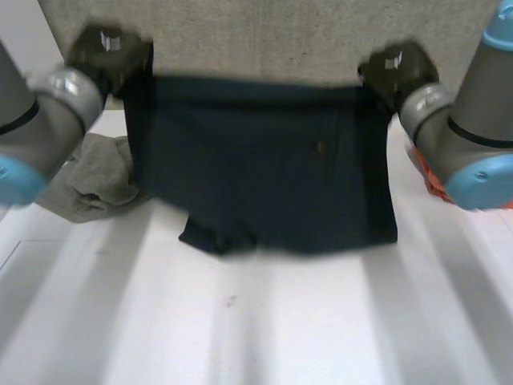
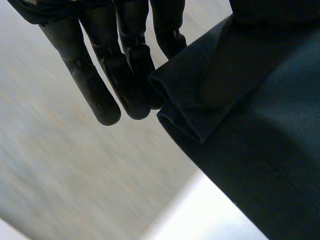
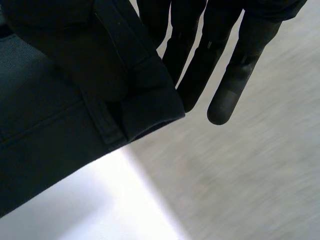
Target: Fold the laundry.
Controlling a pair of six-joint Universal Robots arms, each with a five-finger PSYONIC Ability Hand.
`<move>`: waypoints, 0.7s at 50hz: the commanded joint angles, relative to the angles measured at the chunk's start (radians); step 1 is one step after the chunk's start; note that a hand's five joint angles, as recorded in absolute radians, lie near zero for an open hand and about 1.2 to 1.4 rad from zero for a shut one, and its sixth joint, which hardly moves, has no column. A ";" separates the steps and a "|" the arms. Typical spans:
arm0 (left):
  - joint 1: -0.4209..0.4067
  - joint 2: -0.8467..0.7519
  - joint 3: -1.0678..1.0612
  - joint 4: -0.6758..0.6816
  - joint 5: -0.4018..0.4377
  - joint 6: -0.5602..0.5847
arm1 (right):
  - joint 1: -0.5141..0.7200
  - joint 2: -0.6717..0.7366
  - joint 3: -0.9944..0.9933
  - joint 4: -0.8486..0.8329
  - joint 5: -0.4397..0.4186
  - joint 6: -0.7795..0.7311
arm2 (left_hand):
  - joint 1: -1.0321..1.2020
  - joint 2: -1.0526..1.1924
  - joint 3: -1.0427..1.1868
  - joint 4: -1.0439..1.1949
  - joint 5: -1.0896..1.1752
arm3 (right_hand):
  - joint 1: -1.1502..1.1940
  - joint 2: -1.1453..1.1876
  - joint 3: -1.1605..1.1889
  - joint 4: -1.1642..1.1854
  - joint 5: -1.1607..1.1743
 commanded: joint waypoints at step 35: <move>-0.017 0.178 -0.820 -0.037 0.076 0.031 | -0.011 0.004 0.527 -0.029 -0.204 -0.103 | 0.265 0.199 0.206 0.196 0.232 | 0.300 0.219 0.210 0.197 0.214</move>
